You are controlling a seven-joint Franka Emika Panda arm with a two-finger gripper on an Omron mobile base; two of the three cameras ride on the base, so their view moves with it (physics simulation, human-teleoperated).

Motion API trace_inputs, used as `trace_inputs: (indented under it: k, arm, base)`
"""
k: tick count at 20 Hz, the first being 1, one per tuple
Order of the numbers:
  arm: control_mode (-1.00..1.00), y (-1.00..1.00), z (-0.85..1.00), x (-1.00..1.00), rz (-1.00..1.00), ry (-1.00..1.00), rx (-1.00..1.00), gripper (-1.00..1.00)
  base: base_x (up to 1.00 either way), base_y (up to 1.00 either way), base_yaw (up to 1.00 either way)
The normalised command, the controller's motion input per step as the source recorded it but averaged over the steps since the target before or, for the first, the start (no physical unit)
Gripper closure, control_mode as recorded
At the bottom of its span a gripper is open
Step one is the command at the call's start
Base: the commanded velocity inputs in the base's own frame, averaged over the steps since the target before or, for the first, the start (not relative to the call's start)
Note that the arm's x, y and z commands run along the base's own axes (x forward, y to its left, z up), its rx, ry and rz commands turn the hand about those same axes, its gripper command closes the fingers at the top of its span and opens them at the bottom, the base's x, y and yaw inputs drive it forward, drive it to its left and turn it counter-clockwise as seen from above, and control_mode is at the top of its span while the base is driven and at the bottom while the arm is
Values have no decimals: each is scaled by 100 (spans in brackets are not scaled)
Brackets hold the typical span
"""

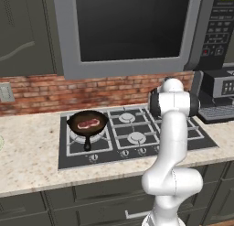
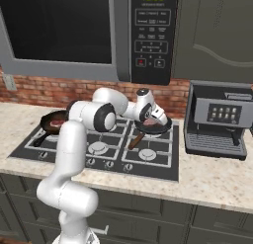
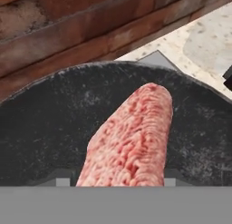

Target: Place one of the steaks on the plate and the other in the bowl. Then place the bowl in the fridge.

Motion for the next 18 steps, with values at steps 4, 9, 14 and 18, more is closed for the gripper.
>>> trace_inputs:
  k: [4,9,14,18]
  arm:
    - [-100,0,14,-43,1,-8,0,100]
    - [-100,0,38,-52,1,-4,0,100]
    - [-100,0,62,-43,0,-1,0,100]
    - [-100,0,8,-59,4,-4,0,100]
  base:
    - [0,0,0]
    - [0,0,0]
    - [0,0,0]
    - [0,0,0]
